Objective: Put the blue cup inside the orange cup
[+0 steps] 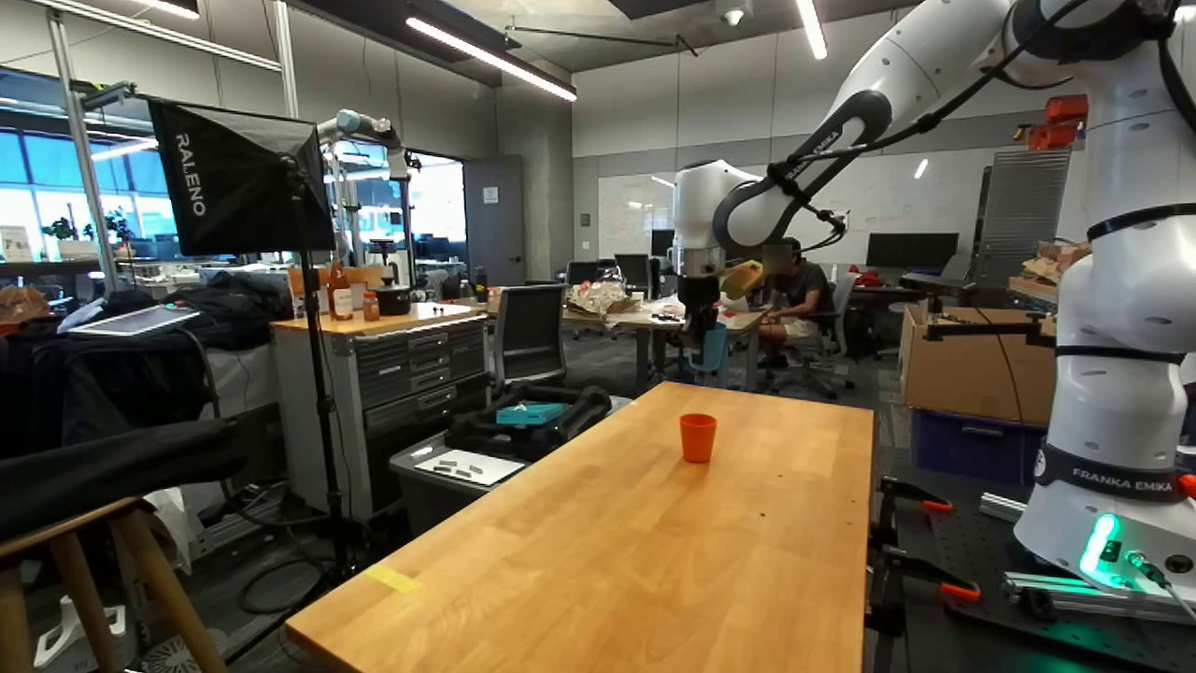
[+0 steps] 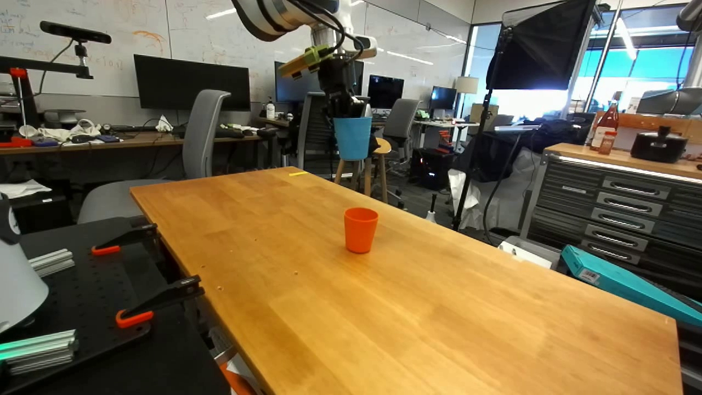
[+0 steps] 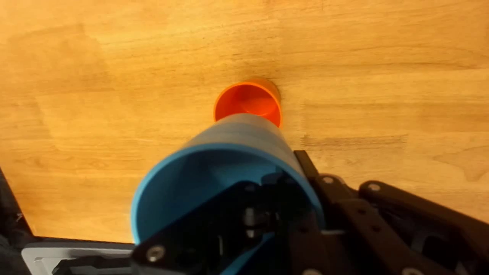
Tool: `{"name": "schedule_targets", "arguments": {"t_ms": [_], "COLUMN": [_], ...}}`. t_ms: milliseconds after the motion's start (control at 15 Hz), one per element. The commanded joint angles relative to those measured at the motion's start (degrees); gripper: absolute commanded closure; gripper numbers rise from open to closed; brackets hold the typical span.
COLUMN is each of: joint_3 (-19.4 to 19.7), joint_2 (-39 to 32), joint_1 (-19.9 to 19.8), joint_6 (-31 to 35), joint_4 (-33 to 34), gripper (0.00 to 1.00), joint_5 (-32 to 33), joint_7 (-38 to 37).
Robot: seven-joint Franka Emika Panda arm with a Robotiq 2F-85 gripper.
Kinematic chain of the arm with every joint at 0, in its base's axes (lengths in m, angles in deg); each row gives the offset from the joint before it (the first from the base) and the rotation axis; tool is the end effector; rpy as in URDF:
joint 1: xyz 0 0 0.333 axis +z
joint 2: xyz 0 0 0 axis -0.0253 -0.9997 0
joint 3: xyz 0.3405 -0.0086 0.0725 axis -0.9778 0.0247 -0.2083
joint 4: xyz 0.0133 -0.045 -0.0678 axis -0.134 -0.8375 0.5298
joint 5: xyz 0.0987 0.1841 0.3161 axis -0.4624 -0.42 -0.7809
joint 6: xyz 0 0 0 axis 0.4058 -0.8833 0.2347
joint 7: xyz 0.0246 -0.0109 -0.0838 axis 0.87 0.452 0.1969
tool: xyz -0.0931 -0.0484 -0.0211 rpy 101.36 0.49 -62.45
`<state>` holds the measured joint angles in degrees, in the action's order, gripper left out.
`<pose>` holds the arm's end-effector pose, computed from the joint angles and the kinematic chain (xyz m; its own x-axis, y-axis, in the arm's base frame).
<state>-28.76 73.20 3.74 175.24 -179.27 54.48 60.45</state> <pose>0.5360 -0.0213 0.3887 0.9949 -0.0671 0.0750 -0.0829 -0.9688 0.2334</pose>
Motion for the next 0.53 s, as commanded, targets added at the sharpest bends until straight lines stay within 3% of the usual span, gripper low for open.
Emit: {"name": "schedule_targets", "arguments": {"t_ms": [0,467], "joint_3": [-0.73,0.31], "joint_2": [-0.79,-3.13], "joint_1": [-0.62,-1.05], "joint_6": [-0.31,0.0], "joint_4": [1.21,2.0], "gripper": [0.99,0.99], "joint_5": [0.75,3.68], "joint_7": [-0.69,-2.05]}}
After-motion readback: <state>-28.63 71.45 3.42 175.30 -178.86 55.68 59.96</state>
